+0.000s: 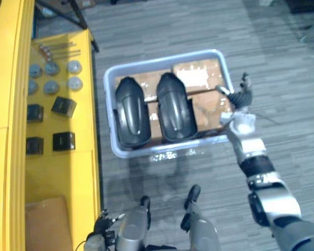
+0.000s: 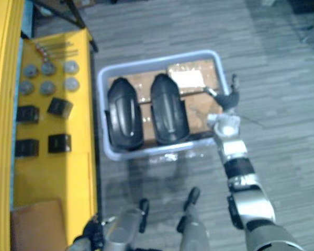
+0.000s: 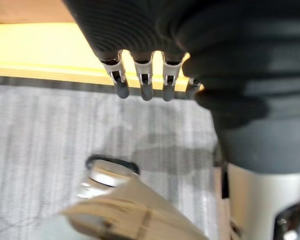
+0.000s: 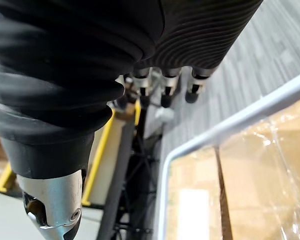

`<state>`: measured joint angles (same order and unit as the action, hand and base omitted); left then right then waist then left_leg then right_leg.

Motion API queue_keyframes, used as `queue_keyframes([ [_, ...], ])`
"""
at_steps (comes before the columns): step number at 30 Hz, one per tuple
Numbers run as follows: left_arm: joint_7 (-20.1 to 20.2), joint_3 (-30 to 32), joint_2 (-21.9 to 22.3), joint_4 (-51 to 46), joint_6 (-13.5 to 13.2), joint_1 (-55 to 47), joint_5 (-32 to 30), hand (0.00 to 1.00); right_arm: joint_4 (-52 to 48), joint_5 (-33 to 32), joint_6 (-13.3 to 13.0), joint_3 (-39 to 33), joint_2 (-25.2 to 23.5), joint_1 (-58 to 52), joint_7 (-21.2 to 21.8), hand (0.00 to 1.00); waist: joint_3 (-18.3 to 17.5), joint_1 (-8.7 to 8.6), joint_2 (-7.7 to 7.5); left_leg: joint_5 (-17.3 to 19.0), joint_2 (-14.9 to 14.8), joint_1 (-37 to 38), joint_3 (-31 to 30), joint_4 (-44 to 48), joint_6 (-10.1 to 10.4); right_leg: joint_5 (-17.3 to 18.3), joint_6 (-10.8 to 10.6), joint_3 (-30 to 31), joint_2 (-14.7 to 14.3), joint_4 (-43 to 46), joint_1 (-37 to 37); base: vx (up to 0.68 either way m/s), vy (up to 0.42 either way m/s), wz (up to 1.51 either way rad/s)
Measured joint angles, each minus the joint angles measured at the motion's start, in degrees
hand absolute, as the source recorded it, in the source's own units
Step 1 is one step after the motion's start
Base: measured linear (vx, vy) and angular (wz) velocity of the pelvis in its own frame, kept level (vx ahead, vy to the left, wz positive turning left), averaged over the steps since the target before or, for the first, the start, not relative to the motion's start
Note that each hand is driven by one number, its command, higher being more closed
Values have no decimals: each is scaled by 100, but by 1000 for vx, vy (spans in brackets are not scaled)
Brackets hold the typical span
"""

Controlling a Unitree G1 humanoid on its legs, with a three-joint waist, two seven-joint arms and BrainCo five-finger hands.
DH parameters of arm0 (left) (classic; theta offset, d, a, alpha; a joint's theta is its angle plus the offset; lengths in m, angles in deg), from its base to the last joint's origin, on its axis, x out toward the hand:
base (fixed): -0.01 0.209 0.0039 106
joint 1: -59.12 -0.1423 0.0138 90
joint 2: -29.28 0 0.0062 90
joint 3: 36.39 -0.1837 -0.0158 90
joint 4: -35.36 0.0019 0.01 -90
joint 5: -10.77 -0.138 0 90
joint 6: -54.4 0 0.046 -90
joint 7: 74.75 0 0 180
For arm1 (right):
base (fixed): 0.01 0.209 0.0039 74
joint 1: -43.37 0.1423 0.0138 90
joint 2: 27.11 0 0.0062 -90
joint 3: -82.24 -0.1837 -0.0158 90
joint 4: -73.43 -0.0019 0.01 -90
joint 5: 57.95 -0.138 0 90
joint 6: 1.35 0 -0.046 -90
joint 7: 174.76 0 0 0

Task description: Walk over and take plastic housings, then place them on the shelf

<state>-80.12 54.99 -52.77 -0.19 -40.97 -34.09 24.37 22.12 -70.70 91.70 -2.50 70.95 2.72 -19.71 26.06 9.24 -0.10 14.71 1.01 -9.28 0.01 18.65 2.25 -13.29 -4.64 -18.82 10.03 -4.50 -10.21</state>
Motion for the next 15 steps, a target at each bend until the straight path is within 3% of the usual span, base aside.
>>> queue_keyframes([
  [2, 8, -33, 1, 8, -5, -4, 10, 0, 289, -6, 26, 2, 95, 101, 1, 0, 17, 101, 17, 10, 12, -99, -68, 36, -18, 0, 0, -13, 10, 44, -94, -35, 5, 8],
  [7, 133, -50, 5, 17, -40, -6, 185, 0, 495, -3, 25, 13, 213, 342, 68, 0, 99, 113, 57, 10, 29, -287, -111, 199, -18, 4, 2, -29, 56, 193, -239, -31, 15, 5],
  [15, 168, -227, -40, 22, -171, -5, 227, 0, 528, 81, 77, 77, 426, 446, 683, 0, 131, 130, 82, 10, 50, -454, -130, 303, -18, 14, 15, -53, 91, 284, -379, -6, 4, 1],
])
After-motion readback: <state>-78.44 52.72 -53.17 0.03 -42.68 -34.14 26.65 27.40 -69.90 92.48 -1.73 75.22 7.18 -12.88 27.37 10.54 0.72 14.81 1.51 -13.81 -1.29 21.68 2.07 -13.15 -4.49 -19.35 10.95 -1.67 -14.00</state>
